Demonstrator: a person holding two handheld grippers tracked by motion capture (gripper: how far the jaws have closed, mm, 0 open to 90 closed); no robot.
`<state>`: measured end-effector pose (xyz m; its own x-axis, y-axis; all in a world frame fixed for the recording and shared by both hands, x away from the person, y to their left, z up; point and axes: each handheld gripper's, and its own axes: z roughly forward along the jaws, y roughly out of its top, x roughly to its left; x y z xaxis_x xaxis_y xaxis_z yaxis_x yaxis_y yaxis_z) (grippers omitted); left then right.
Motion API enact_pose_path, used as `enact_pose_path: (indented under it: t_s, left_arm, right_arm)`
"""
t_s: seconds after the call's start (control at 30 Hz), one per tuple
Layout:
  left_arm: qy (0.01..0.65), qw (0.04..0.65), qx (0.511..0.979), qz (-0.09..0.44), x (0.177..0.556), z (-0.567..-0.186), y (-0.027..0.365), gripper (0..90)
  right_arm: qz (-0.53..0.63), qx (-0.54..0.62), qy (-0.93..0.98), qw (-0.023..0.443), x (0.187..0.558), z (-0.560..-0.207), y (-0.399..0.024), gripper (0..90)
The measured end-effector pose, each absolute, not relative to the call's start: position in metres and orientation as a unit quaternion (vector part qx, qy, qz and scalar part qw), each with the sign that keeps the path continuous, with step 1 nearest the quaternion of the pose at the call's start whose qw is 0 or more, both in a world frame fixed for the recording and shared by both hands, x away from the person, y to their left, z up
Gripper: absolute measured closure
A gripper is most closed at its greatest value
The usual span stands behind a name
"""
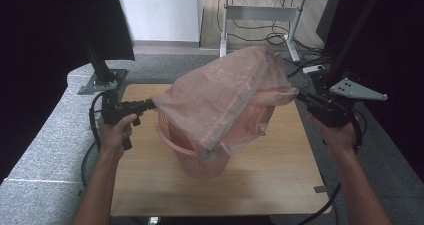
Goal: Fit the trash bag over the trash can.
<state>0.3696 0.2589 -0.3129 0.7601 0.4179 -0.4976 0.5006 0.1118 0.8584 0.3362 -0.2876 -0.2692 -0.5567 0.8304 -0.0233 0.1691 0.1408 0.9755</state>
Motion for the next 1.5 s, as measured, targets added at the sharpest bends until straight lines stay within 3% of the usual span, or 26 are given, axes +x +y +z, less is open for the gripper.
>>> enact_pose_path:
  t_s: [0.37,0.77,0.87,0.93,1.2,1.5]
  left_arm:
    - [0.391,0.618,0.682,-0.002,0.374,-0.334,0.280,89.8]
    - [0.412,0.608,0.679,-0.010,0.386,-0.350,0.290,89.8]
    - [0.410,0.608,0.680,-0.008,0.385,-0.349,0.289,89.8]
    - [0.409,0.608,0.681,-0.006,0.384,-0.347,0.289,89.8]
    - [0.404,0.606,0.685,0.002,0.378,-0.341,0.283,89.8]
    - [0.405,0.604,0.686,0.001,0.379,-0.340,0.280,89.8]
  right_arm:
    - [0.507,0.387,0.721,0.271,0.364,-0.327,-0.280,90.0]
    - [0.506,0.399,0.729,0.231,0.380,-0.379,-0.273,89.5]
    - [0.526,0.400,0.710,0.242,0.367,-0.372,-0.279,68.3]
    - [0.538,0.393,0.701,0.254,0.351,-0.365,-0.287,60.4]
    - [0.550,0.351,0.715,0.250,0.289,-0.350,-0.307,44.4]
    - [0.566,0.240,0.762,0.203,0.272,-0.339,-0.234,29.2]
